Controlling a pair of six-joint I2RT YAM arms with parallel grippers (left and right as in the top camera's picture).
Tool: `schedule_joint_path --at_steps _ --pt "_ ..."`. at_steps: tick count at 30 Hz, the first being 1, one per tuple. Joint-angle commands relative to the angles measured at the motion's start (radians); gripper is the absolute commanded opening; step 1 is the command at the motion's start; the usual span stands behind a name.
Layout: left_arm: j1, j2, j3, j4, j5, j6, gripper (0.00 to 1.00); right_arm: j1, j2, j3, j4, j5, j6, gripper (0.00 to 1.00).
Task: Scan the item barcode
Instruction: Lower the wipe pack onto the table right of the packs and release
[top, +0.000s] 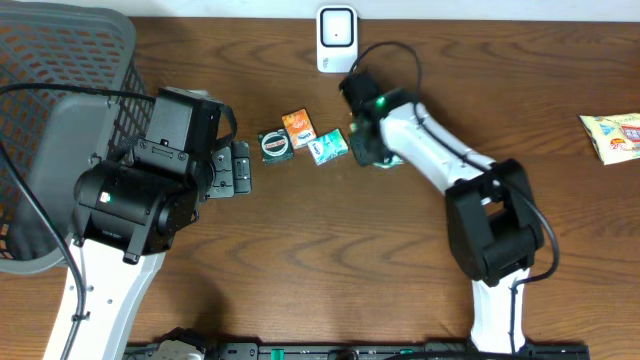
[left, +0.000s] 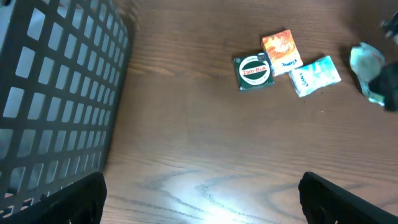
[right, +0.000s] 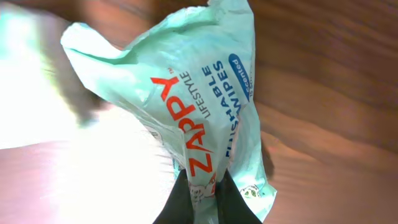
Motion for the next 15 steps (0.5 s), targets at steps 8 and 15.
schedule_joint_path --at_steps 8,15 --pt "0.005 0.005 0.008 -0.003 -0.017 0.009 0.98 -0.284 -0.035 -0.049 -0.012 -0.959 -0.199 0.01" --pt "0.005 0.005 0.008 -0.003 -0.017 0.009 0.98 -0.407 -0.034 -0.259 0.091 -1.085 -0.198 0.02"
